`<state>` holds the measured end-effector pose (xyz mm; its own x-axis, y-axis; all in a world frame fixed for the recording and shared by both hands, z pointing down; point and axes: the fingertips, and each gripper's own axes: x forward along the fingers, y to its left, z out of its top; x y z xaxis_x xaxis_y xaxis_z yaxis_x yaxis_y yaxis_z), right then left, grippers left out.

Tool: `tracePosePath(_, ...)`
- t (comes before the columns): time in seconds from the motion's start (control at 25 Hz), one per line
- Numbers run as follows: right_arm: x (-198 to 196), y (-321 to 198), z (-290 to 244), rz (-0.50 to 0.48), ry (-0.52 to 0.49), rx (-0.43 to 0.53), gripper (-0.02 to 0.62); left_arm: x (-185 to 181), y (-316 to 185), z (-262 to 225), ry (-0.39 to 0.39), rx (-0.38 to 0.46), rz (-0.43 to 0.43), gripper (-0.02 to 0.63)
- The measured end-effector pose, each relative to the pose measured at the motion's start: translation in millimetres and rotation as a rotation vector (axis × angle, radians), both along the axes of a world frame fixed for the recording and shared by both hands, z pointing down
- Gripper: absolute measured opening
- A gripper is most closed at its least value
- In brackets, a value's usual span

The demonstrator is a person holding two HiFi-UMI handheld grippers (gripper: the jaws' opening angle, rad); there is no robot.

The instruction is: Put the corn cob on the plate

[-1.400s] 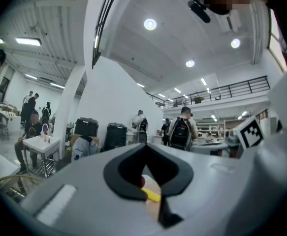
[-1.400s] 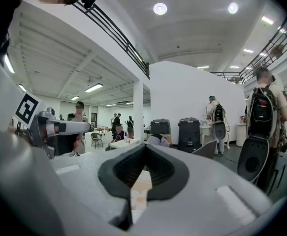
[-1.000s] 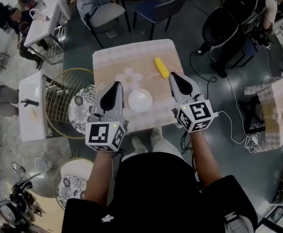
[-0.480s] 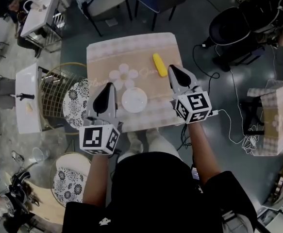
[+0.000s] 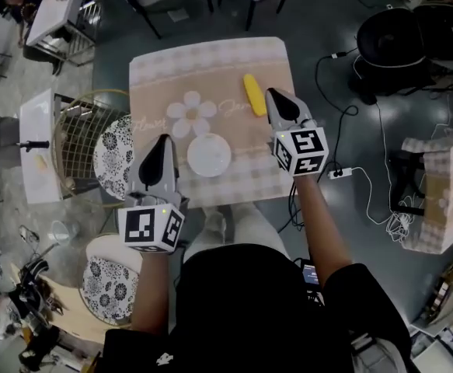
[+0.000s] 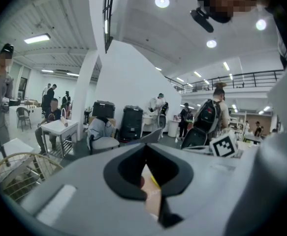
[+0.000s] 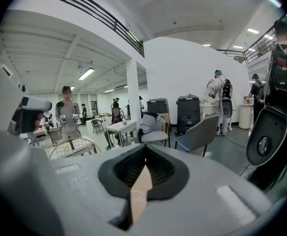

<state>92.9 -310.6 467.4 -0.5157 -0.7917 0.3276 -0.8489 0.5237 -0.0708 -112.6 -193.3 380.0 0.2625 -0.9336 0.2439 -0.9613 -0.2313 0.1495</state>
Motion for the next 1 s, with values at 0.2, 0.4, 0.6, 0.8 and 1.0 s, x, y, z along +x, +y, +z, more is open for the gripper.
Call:
tracePosePath(0.2,4,-23,52,-0.004,0.014,-0.090,0.002,2,-5,16,-0.001,-0.036,-0.018,0.009)
tracePosePath(0.4,1,-39,108,-0.012,0.046,-0.180,0.015,1,-9,32,-0.007,-0.063,-0.035,0.009)
tracePosePath(0.6,2,-55,153,-0.012,0.090,-0.249,0.078,-2,-11,46,-0.003,-0.089,-0.060,0.008)
tracePosePath(0.8,1,-64,192,-0.019,0.134,-0.309,0.133,-12,-10,57,-0.005,-0.116,-0.097,0.009)
tracePosePath(1.0,0,-70,219,-0.033,0.168,-0.352,0.183,-16,-9,62,-0.020,-0.134,-0.117,0.009)
